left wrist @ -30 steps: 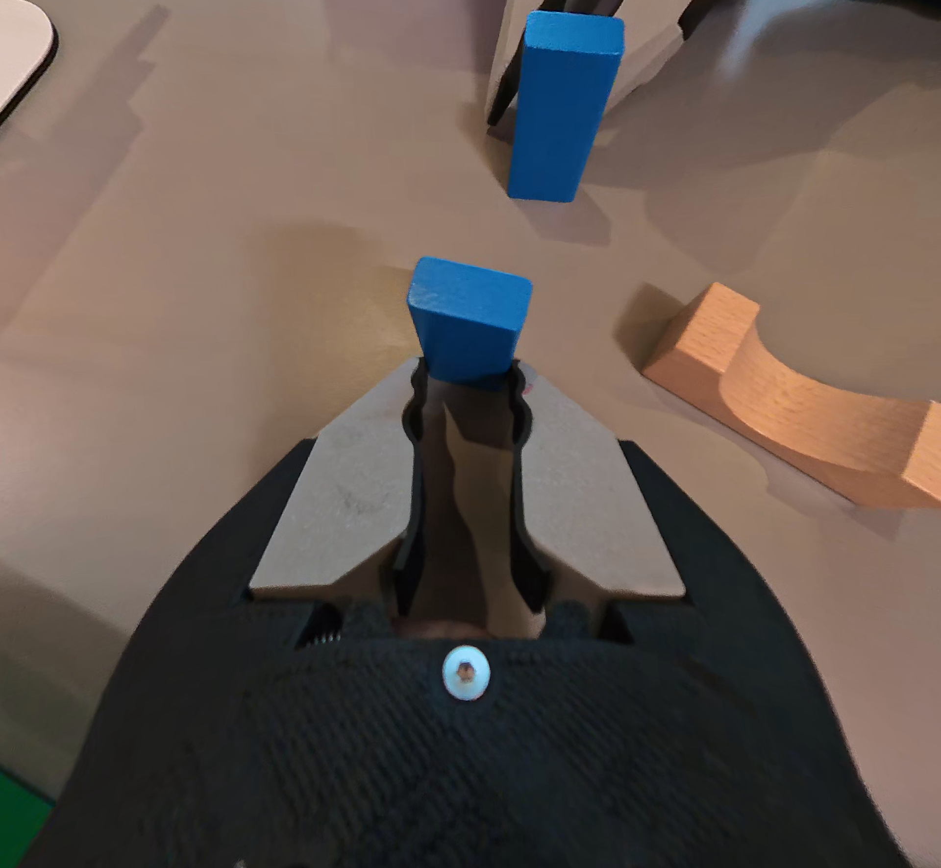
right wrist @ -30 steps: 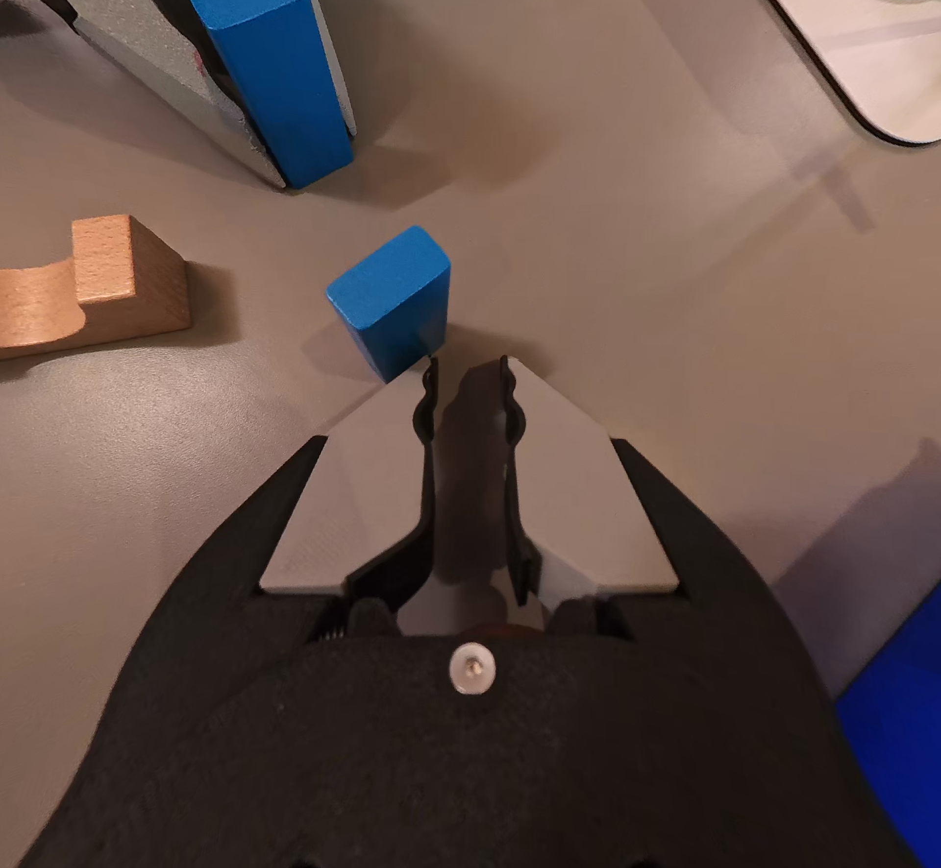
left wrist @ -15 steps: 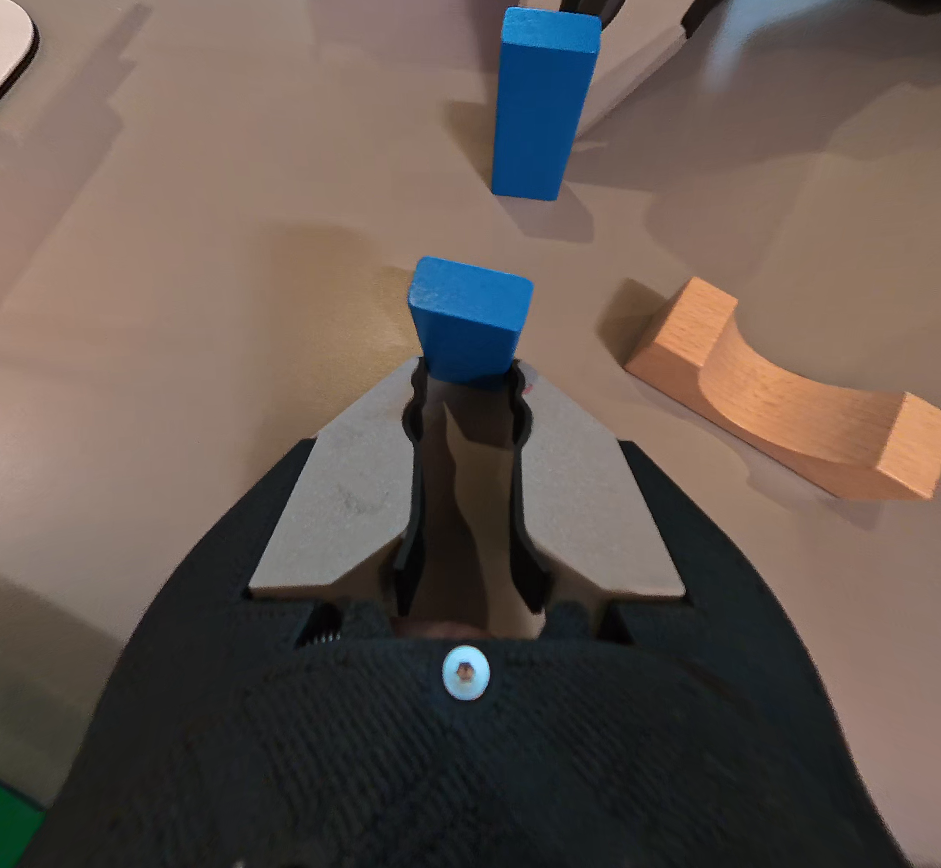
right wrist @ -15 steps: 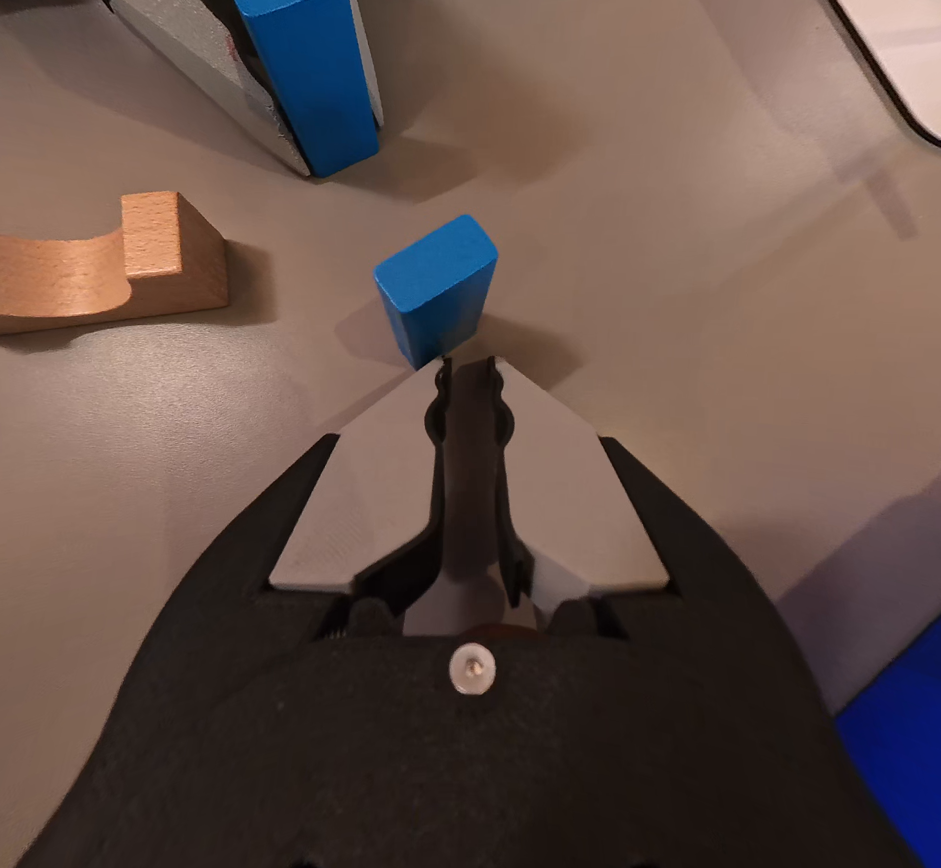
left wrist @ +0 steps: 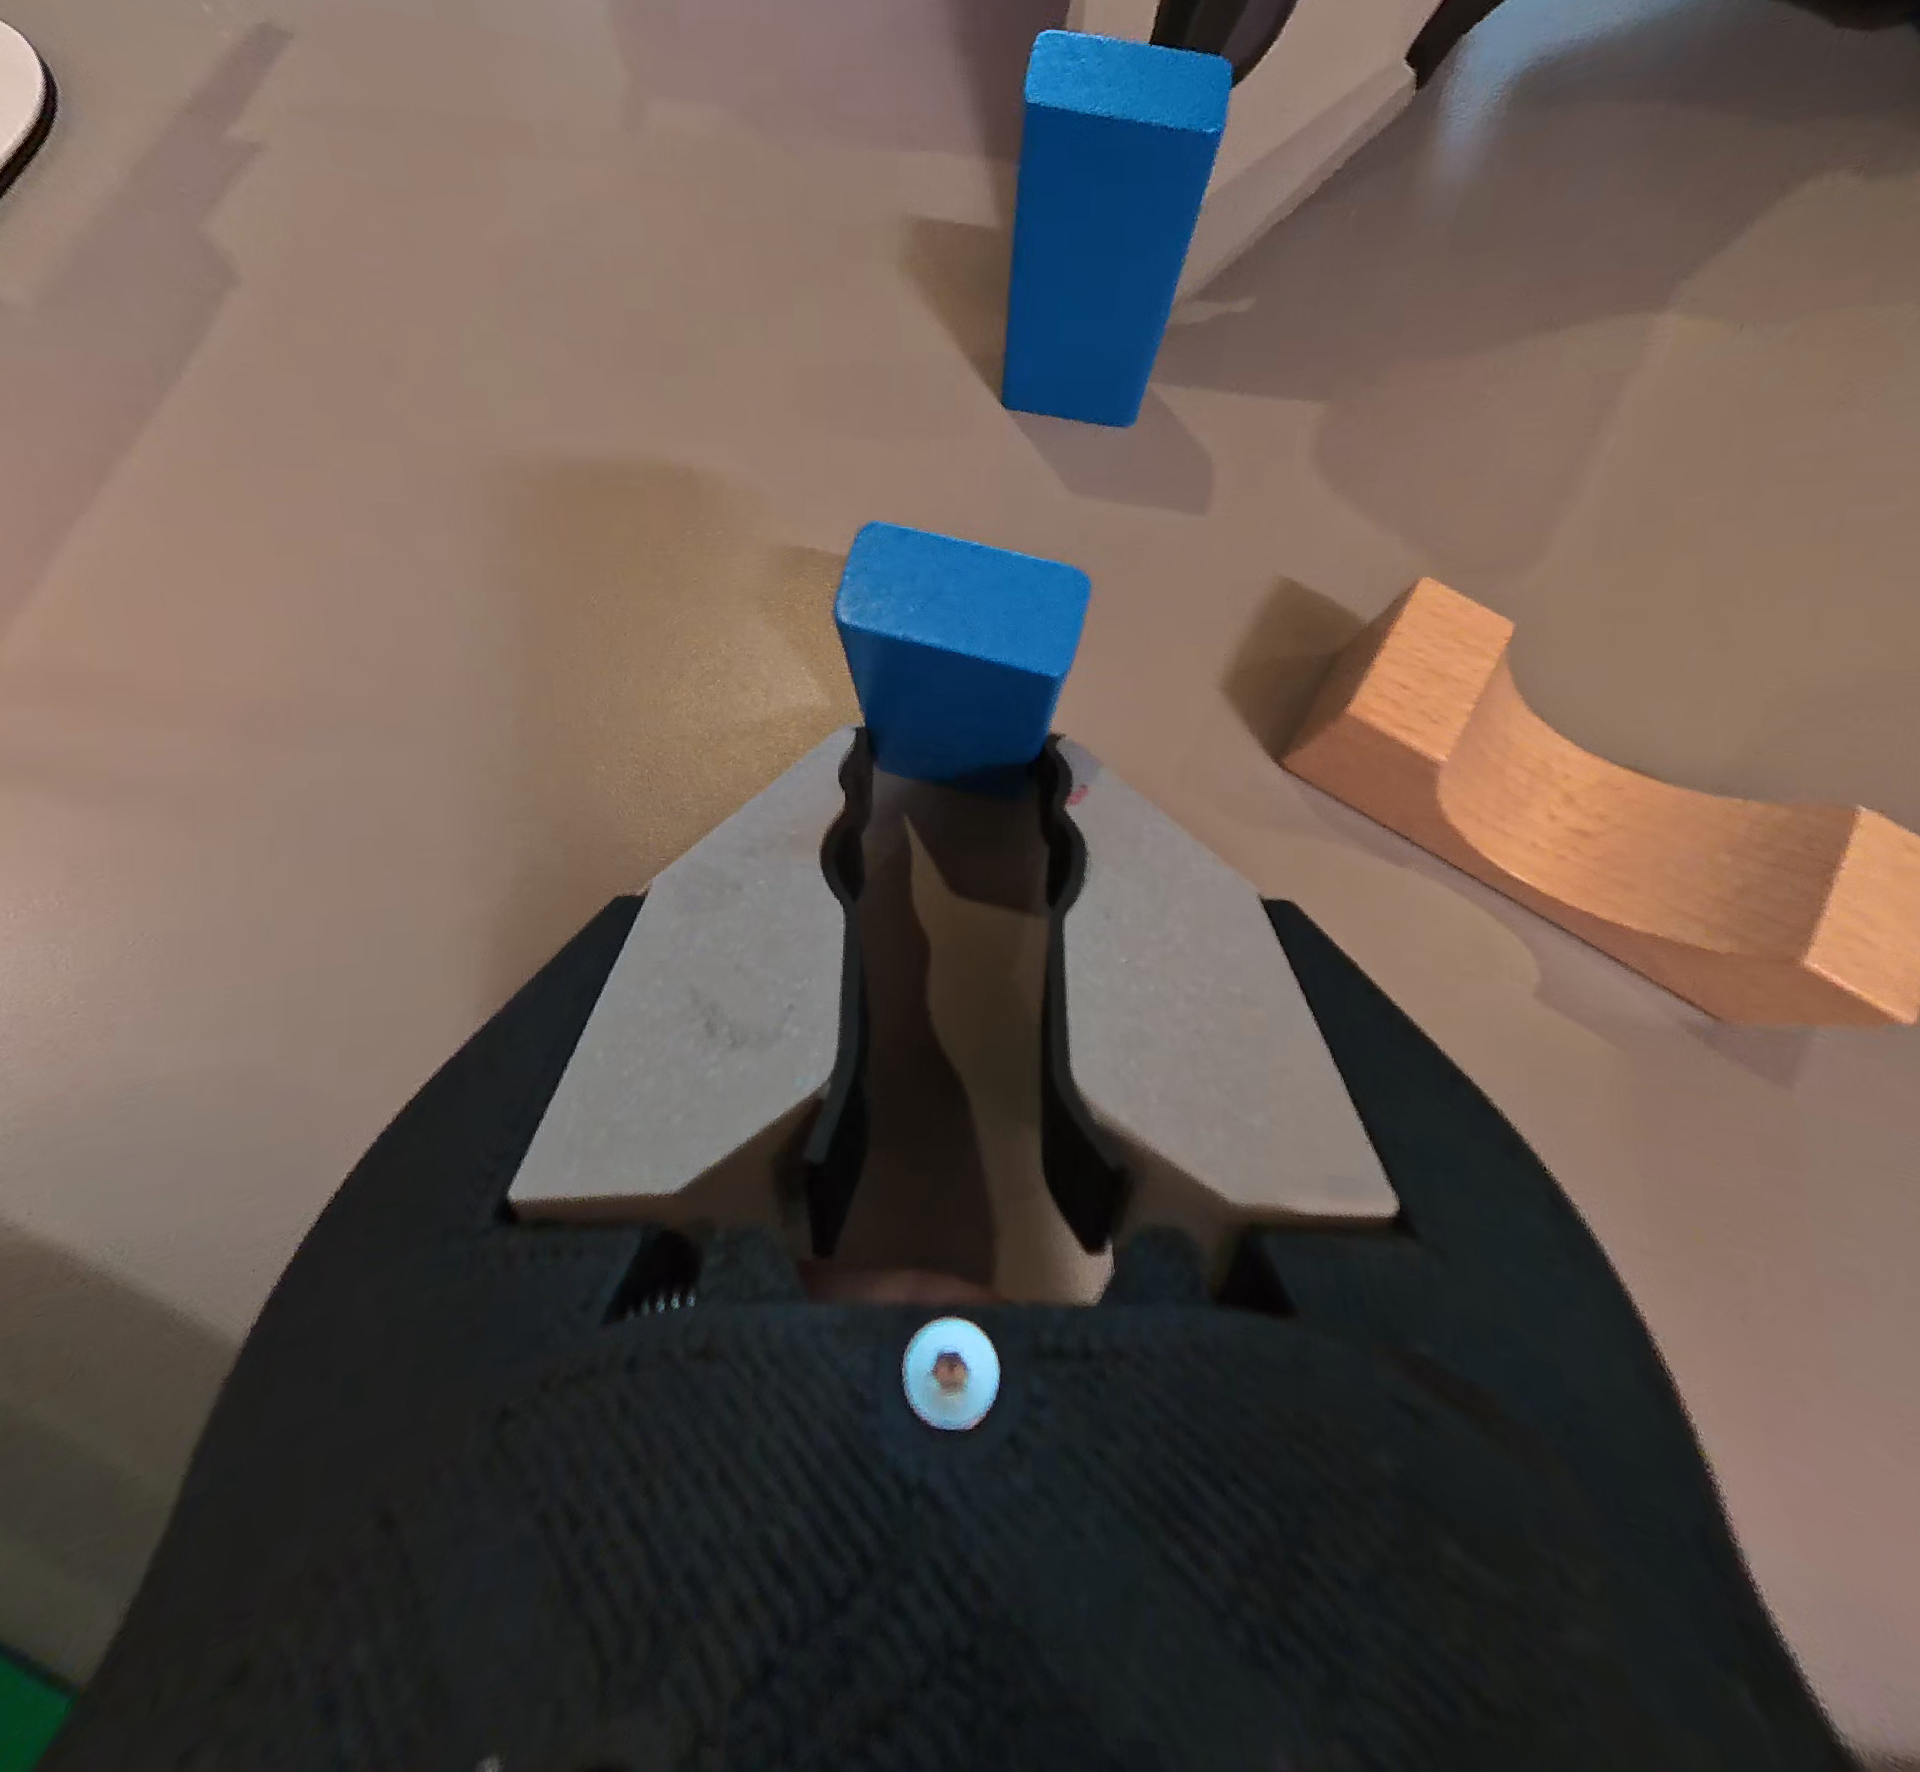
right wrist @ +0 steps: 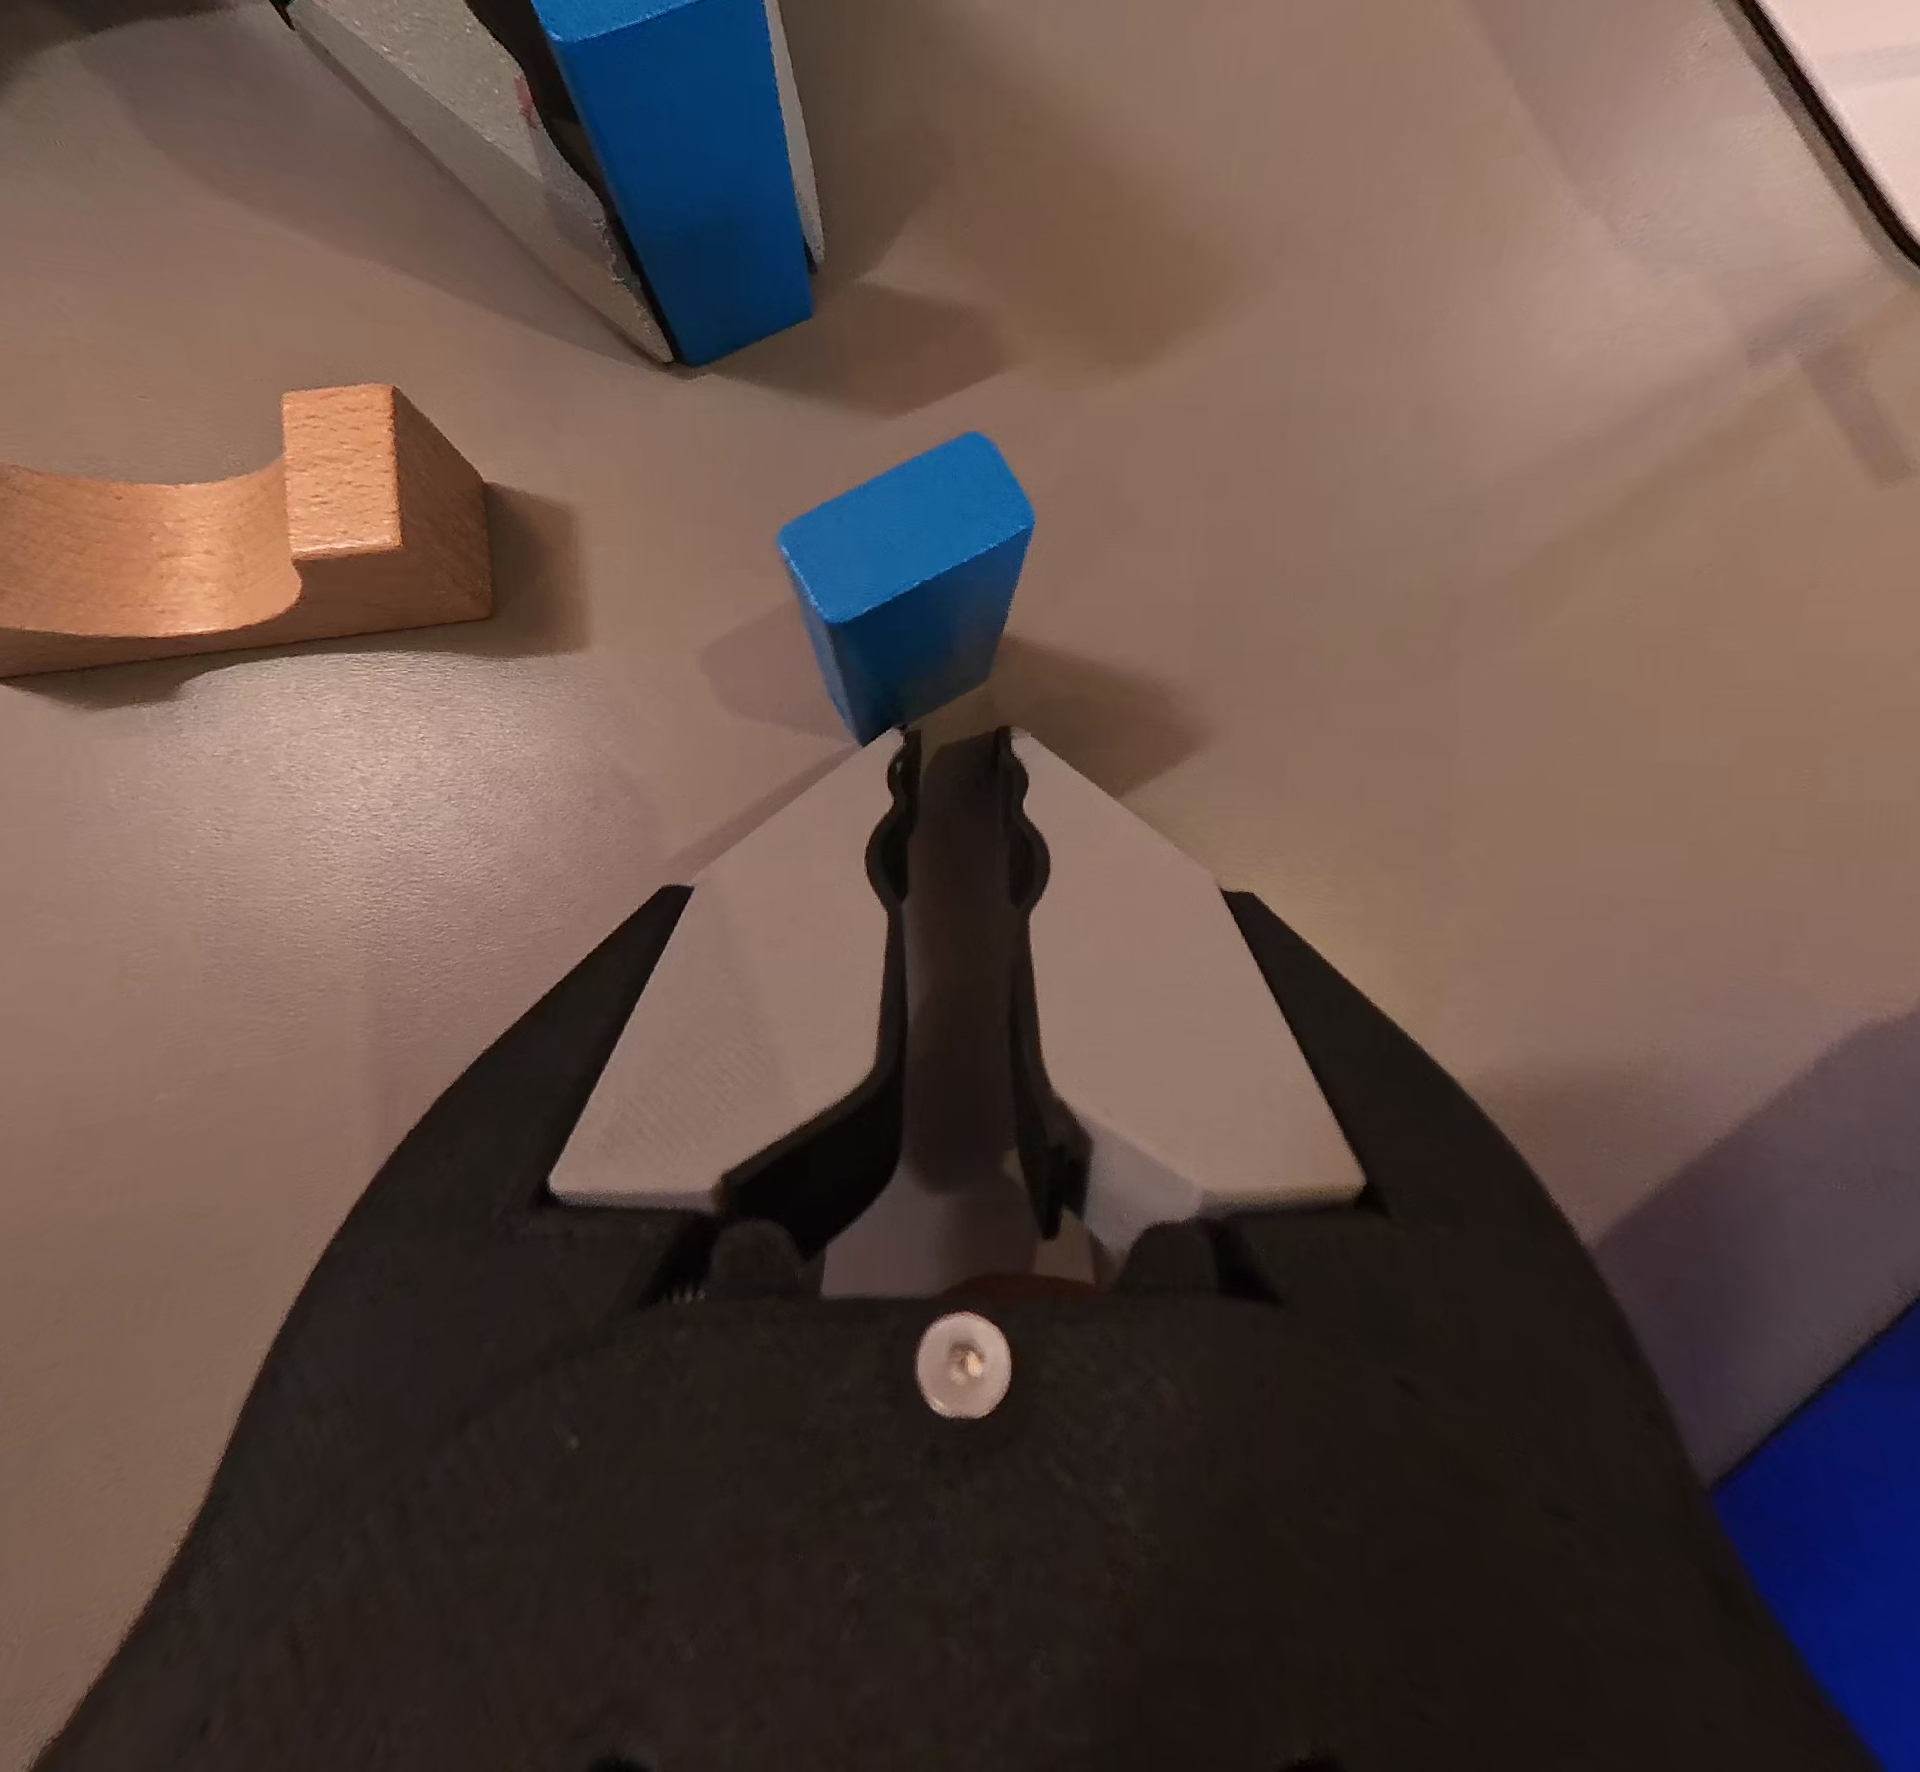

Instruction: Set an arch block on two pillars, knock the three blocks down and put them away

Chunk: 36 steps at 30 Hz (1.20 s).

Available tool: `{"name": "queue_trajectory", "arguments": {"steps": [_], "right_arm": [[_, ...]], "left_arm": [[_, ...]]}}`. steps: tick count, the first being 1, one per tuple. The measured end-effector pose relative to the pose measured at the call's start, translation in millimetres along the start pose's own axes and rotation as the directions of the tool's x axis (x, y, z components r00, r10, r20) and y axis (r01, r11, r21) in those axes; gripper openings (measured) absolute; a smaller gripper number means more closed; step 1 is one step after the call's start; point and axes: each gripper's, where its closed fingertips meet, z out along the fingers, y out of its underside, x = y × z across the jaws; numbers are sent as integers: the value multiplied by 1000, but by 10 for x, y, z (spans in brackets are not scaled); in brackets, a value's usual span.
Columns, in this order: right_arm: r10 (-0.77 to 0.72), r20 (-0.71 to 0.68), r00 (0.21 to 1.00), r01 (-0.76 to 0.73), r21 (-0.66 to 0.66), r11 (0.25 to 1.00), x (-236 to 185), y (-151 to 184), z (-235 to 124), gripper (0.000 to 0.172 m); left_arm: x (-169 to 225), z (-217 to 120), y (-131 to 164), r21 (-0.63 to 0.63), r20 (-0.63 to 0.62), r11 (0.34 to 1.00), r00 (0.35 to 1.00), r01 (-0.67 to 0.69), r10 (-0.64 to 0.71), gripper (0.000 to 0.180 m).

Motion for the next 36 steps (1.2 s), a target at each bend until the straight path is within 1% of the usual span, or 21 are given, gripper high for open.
{"name": "queue_trajectory", "arguments": {"steps": [10, 14, 18, 21, 26, 28, 30, 33, 35, 36], "right_arm": [[3, 2, 1000, -3, -7, 1000, 4, 19, -18, 15], [-2, -11, 1000, 2, -17, 1000, 22, 35, -34, 17], [-17, -22, 1000, 17, -27, 999, 26, 51, -54, 19], [-23, -27, 999, 22, -26, 999, 24, 46, -74, 20], [-19, -35, 999, 18, -10, 1000, 36, 18, -109, 20], [-15, -37, 999, 14, -12, 1000, 43, 22, -107, 20], [-16, -43, 999, 15, -14, 1000, 50, 25, -104, 20], [-15, -54, 998, 14, -13, 1000, 60, 18, -118, 19], [-11, -58, 998, 11, -1, 1000, 62, -7, -140, 19], [-10, -61, 998, 10, 4, 1000, 65, -18, -153, 19]], "left_arm": [[-6, 9, -8, 0, -4, 1000, 1000, 1, -1, 30], [-27, -1, 1, -2, 22, 1000, 1000, 9, -9, 32], [-19, -27, 26, -2, 32, 1000, 999, 24, -23, 38], [9, -59, 52, -2, 48, 998, 997, 60, -60, 50], [126, -246, 200, -11, 140, 987, 978, 159, -156, 65], [144, -383, 186, 47, 197, 973, 953, 226, -231, 63], [222, -575, 83, 158, 194, 941, 926, 298, -325, 57], [524, -858, -113, 328, 79, 879, 918, 345, -390, 56], [730, -928, -126, 367, 29, 856, 915, 364, -402, 57], [839, -895, -83, 344, 20, 865, 919, 364, -394, 57]]}}
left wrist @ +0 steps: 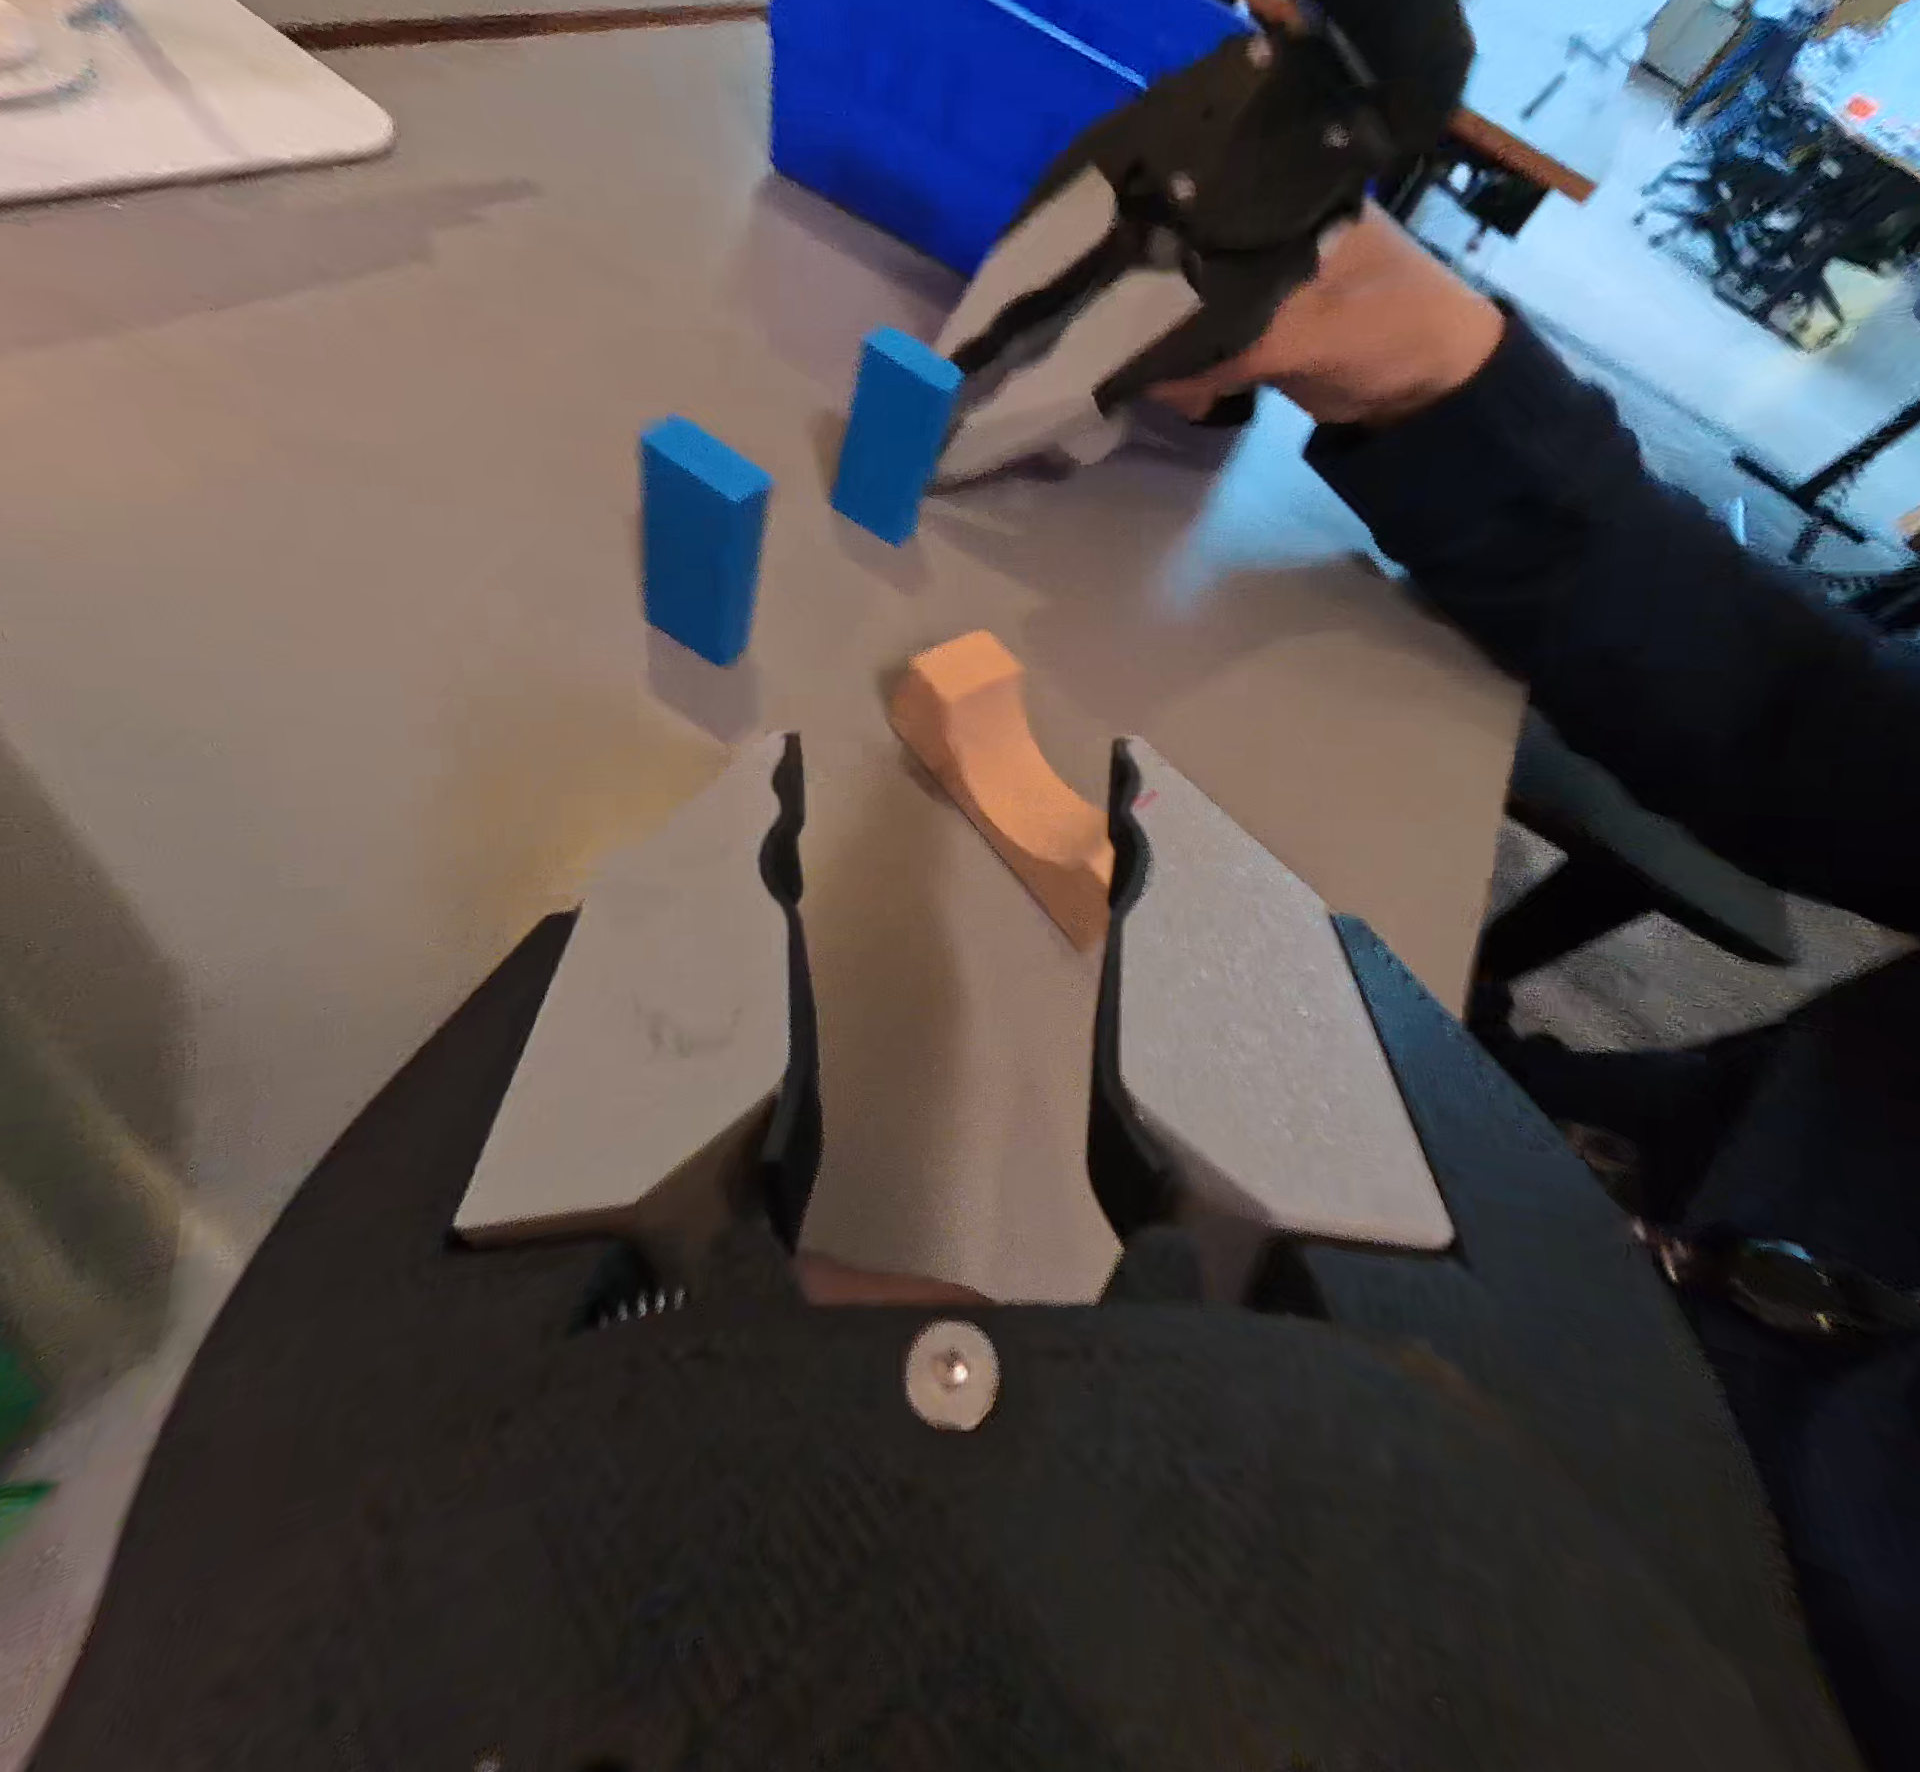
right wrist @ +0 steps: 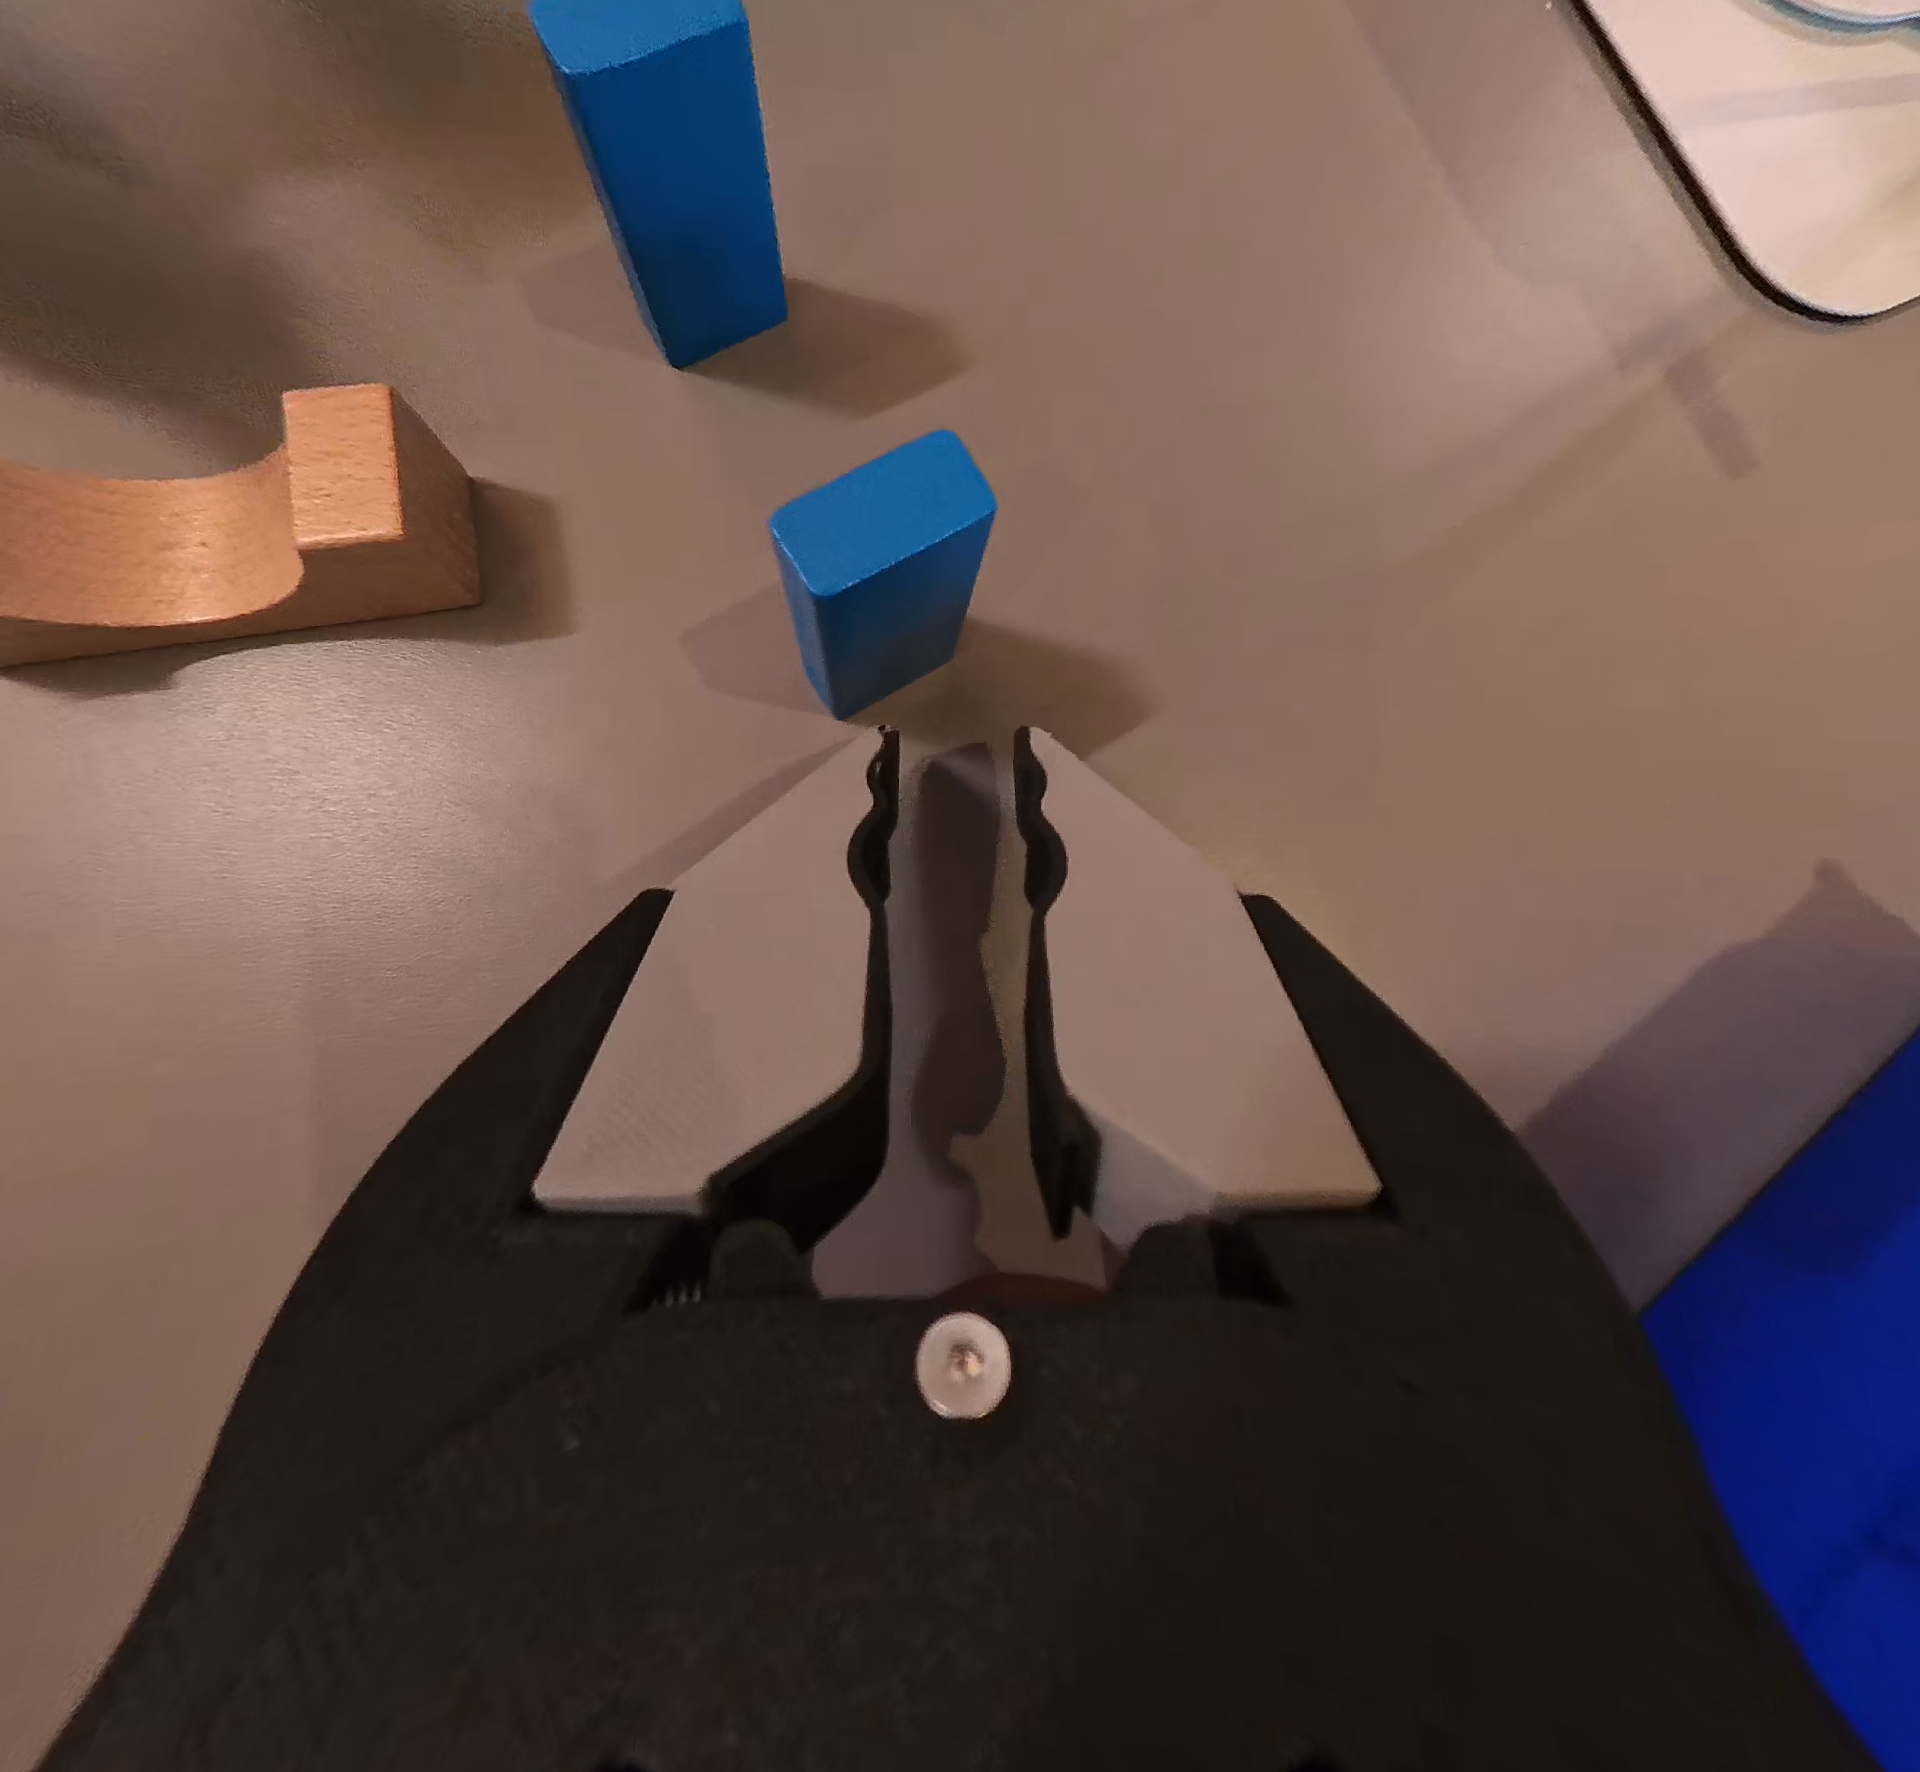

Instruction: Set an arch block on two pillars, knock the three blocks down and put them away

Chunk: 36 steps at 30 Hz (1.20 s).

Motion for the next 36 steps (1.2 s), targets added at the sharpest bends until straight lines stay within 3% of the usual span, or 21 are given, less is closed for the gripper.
{"name": "queue_trajectory", "arguments": {"steps": [4, 8, 12, 14, 16, 20, 23, 24, 26, 30, 36], "right_arm": [[7, -23, 1000, -6, 10, 1000, 40, -24, -35, 19], [17, -45, 999, -16, 27, 1000, 78, -48, -70, 18], [17, -58, 998, -15, 37, 999, 106, -58, -87, 19], [19, -58, 998, -17, 39, 999, 106, -55, -90, 19], [18, -59, 998, -16, 41, 999, 106, -55, -103, 19], [18, -50, 999, -15, 58, 998, 93, -69, -136, 19], [14, -55, 998, -11, 56, 998, 98, -71, -137, 20], [12, -56, 998, -9, 56, 998, 98, -74, -137, 20], [8, -59, 998, -4, 56, 998, 93, -79, -140, 20], [29, -53, 998, -27, 45, 999, 101, -51, -170, 20], [42, 41, 998, -48, 144, 988, -25, -196, -364, 20]], "left_arm": [[35, 122, 350, -143, 172, 989, 984, -31, 55, 86], [183, 309, 608, -225, 283, 972, 949, -73, 137, 90], [159, 329, 511, -206, 408, 970, 890, -129, 205, 82], [168, 381, 519, -211, 398, 971, 898, -108, 187, 72], [208, 448, 541, -222, 364, 972, 917, -83, 162, 50], [195, 510, 588, -259, 354, 964, 923, -60, 152, 47], [195, 538, 609, -274, 350, 960, 925, -49, 147, 62], [194, 544, 602, -272, 349, 961, 925, -50, 147, 61], [167, 549, 579, -270, 358, 961, 920, -63, 160, 38], [92, 512, 560, -285, 370, 952, 903, -114, 219, 34], [57, 377, 510, -325, 372, 876, 803, -357, 465, 33]]}}
